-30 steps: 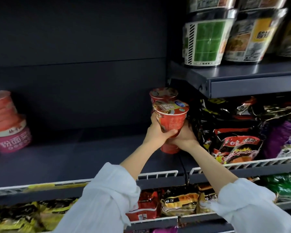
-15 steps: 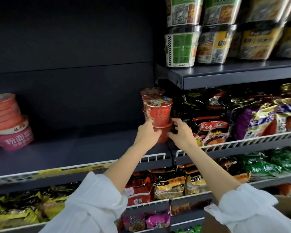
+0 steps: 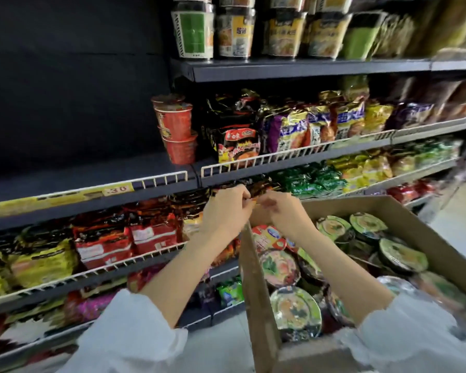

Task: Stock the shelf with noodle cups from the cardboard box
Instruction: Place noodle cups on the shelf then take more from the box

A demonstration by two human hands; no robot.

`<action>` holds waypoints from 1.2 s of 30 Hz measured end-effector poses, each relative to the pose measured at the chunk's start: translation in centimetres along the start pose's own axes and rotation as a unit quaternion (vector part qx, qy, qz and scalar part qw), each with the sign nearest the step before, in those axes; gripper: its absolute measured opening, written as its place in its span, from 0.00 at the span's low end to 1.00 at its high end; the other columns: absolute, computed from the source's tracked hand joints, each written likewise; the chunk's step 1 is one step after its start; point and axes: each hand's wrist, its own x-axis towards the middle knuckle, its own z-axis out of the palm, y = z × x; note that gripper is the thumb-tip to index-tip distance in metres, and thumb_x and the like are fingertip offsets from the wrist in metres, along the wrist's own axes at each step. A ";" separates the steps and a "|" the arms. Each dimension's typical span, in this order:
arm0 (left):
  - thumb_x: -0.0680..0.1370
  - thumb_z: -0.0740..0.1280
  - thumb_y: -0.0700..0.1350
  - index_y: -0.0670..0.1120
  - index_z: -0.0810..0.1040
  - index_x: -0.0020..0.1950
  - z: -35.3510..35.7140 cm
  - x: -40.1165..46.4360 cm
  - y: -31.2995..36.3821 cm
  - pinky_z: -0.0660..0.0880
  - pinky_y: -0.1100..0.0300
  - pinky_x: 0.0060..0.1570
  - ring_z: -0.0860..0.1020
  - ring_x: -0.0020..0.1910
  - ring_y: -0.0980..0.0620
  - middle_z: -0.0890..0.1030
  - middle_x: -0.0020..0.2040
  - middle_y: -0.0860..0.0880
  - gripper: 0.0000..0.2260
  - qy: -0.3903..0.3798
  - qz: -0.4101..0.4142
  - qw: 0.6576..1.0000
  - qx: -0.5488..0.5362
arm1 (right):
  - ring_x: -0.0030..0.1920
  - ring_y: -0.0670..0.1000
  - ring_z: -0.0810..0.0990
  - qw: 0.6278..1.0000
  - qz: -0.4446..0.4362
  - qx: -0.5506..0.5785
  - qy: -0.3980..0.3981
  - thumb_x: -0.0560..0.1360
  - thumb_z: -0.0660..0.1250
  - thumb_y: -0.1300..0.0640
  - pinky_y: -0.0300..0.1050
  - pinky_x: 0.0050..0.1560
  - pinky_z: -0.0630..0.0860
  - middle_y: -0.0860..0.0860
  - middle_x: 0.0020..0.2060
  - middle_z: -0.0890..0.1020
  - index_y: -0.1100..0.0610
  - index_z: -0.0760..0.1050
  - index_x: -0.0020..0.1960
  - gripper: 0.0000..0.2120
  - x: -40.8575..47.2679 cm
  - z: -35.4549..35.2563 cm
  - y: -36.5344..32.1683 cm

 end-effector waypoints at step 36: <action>0.60 0.73 0.66 0.42 0.54 0.75 21.4 8.3 3.5 0.64 0.48 0.64 0.64 0.64 0.39 0.63 0.66 0.38 0.53 -0.176 -0.142 0.922 0.313 | 0.69 0.63 0.60 0.933 0.083 -0.232 -0.263 0.73 0.67 0.44 0.51 0.68 0.62 0.64 0.69 0.60 0.63 0.57 0.72 0.37 9.5 5.9 22.4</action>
